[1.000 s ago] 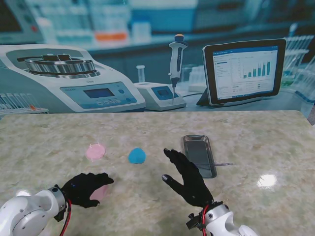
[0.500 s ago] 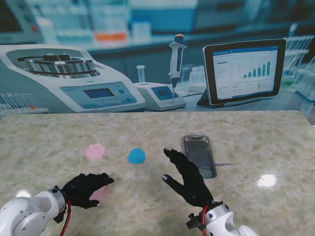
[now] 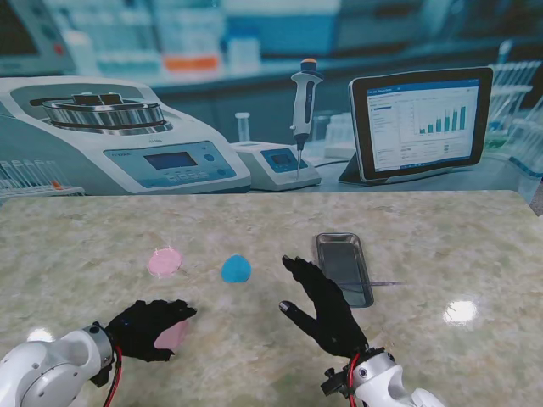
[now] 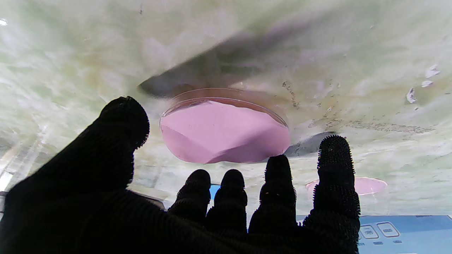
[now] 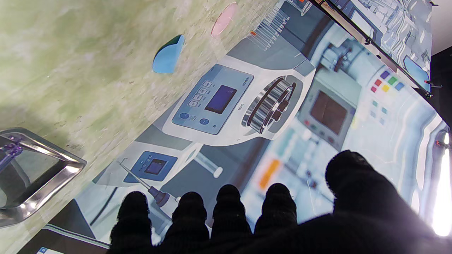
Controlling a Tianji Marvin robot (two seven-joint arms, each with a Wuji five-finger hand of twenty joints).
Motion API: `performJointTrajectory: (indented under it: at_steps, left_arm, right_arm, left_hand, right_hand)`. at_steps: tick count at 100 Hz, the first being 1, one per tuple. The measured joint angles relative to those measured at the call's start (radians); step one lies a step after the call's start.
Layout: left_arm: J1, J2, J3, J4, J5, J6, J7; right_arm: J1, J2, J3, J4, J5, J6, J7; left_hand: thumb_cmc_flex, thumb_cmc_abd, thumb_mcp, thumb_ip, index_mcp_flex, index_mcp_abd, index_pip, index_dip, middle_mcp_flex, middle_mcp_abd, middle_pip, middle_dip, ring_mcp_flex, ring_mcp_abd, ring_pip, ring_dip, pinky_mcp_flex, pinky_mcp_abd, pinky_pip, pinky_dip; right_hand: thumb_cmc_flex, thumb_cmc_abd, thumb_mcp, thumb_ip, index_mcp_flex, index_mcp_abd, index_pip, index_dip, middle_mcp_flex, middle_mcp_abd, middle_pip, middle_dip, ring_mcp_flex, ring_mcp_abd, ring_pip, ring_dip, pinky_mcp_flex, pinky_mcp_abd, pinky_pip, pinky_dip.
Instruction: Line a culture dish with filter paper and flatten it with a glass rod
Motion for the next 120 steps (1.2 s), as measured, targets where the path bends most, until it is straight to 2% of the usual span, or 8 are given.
performJointTrajectory:
  at_steps: [25, 46, 70, 93, 120]
  left_arm:
    - [0.002, -0.003, -0.012, -0.006, -0.032, 0.008, 0.0]
    - [-0.008, -0.005, -0.015, -0.02, -0.063, 0.017, -0.008]
    - [-0.039, -0.006, -0.004, -0.028, -0.07, 0.052, -0.022]
    - [-0.115, -0.004, 0.058, -0.02, -0.088, 0.088, -0.023]
    - [-0.264, 0.0, 0.186, 0.033, -0.089, 0.147, -0.04]
  right_arm:
    - [-0.001, 0.0, 0.0, 0.0, -0.001, 0.0, 0.0]
    - [-0.001, 0.0, 0.0, -0.001, -0.003, 0.0, -0.001]
    - [-0.002, 0.0, 0.0, -0.001, -0.004, 0.001, -0.001]
    - [-0.002, 0.0, 0.0, -0.001, -0.004, 0.002, 0.002]
    - [-0.003, 0.0, 0.002, -0.002, -0.003, 0.002, -0.001]
  left_hand:
    - [0.002, 0.048, -0.041, 0.0, 0.0, 0.0, 0.0, -0.013, 0.0, 0.0, -0.002, -0.002, -0.002, 0.0, -0.007, -0.001, -0.008, 0.003, -0.006, 0.0]
    - [0.003, 0.087, -0.13, 0.001, 0.0, 0.0, 0.0, -0.008, 0.0, 0.0, 0.012, 0.066, -0.002, 0.0, -0.011, -0.001, -0.031, 0.026, -0.034, 0.0]
    - [0.003, 0.097, -0.141, 0.001, 0.0, 0.0, 0.005, 0.039, 0.0, 0.0, 0.024, 0.114, -0.002, 0.0, -0.022, -0.001, -0.043, 0.027, -0.059, 0.0]
    - [0.003, 0.097, -0.141, 0.001, 0.0, 0.0, 0.02, 0.04, 0.0, 0.0, 0.036, 0.127, -0.001, 0.0, -0.022, 0.004, -0.044, 0.023, -0.06, 0.0]
    - [0.003, 0.098, -0.141, 0.001, 0.001, 0.0, 0.082, 0.04, 0.0, 0.0, 0.057, 0.127, -0.001, 0.0, -0.023, 0.02, -0.049, 0.011, -0.06, 0.014]
  right_hand:
    - [0.0, 0.0, 0.0, 0.0, 0.0, 0.0, 0.0, 0.0, 0.0, 0.0, 0.0, 0.0, 0.0, 0.0, 0.0, 0.0, 0.0, 0.0, 0.0, 0.0]
    - [0.0, 0.0, 0.0, 0.0, 0.0, 0.0, 0.0, 0.0, 0.0, 0.0, 0.0, 0.0, 0.0, 0.0, 0.0, 0.0, 0.0, 0.0, 0.0, 0.0]
    - [0.0, 0.0, 0.0, 0.0, 0.0, 0.0, 0.0, 0.0, 0.0, 0.0, 0.0, 0.0, 0.0, 0.0, 0.0, 0.0, 0.0, 0.0, 0.0, 0.0]
    - [0.0, 0.0, 0.0, 0.0, 0.0, 0.0, 0.0, 0.0, 0.0, 0.0, 0.0, 0.0, 0.0, 0.0, 0.0, 0.0, 0.0, 0.0, 0.0, 0.0]
    - [0.0, 0.0, 0.0, 0.0, 0.0, 0.0, 0.0, 0.0, 0.0, 0.0, 0.0, 0.0, 0.0, 0.0, 0.0, 0.0, 0.0, 0.0, 0.0, 0.0]
